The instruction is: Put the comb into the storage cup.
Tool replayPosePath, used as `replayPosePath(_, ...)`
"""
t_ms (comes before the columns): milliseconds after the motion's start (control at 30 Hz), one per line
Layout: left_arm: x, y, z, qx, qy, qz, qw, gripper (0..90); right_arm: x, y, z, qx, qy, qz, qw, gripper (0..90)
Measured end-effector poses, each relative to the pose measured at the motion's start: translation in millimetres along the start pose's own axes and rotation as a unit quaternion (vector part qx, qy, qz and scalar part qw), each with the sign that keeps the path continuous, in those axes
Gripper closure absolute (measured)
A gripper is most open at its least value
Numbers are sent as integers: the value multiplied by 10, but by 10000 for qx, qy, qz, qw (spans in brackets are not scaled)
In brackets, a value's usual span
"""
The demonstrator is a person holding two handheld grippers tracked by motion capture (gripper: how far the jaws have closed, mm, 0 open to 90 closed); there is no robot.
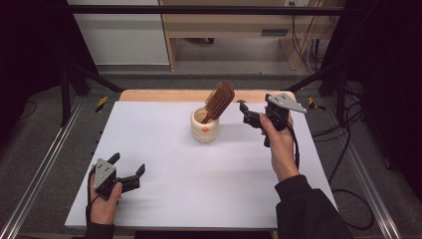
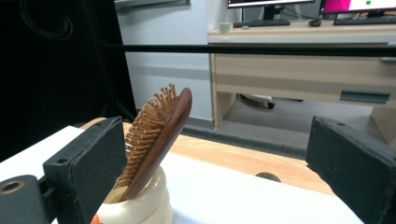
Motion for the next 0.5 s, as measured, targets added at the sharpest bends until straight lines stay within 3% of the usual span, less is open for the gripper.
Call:
replayPosePath(200, 3, -4, -13, -1, 23, 4, 10000, 20, 13, 93, -111, -76, 182, 73, 9998, 49)
replayPosePath(267, 2, -9, -17, 9, 53, -31, 10000, 20, -14, 165, -135, -185, 101, 63, 9998, 49)
replayPosePath(433, -6, -14, -22, 3, 21, -33, 10000, 20, -39, 254, -171, -81, 93, 248, 9996, 45)
replayPosePath(500, -10, -15, -27, 9, 29, -39, 10000, 20, -43, 267, -186, -66, 110, 217, 9997, 43)
Point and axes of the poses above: each handheld gripper's, and its own axes: z roughly forward along the jaws, x roughly out of its top, y roughly to its right, the point moved 1 cm from there along z, roughly forward along the jaws, and after that the axes turned 15 degrees about -x, right-handed, at the moved point
